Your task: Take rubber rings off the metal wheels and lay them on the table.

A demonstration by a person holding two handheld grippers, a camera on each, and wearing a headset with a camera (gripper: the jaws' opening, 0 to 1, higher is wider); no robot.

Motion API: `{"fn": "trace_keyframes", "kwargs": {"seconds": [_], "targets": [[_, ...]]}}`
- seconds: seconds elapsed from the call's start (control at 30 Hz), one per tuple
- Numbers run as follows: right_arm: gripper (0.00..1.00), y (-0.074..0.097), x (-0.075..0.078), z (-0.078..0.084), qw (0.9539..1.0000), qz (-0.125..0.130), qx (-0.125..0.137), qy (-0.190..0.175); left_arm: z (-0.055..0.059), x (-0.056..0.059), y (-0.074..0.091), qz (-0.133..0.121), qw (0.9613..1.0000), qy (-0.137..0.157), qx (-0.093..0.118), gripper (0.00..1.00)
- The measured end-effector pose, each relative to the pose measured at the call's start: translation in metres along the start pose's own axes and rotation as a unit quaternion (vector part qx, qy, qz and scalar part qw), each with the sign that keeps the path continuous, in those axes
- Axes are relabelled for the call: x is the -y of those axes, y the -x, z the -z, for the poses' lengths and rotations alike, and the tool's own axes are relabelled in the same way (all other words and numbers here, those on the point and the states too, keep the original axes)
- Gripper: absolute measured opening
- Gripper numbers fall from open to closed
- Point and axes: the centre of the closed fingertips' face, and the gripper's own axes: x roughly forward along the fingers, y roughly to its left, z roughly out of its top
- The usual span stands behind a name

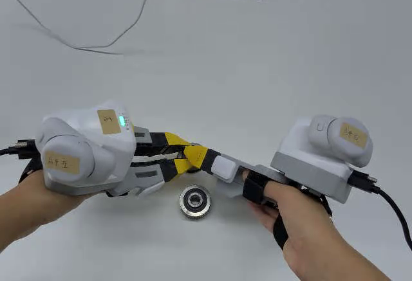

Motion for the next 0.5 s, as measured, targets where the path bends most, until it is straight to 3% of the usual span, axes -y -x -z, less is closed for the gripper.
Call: {"fn": "trace_keyframes", "kwargs": {"seconds": [0.5], "targets": [[0.25,0.0054,0.0020,-0.0006,1.0000,-0.004,-0.001,-0.007,-0.0018,0.0017,-0.0005,-0.003,1.0000,-0.001,-0.002,0.12]]}}
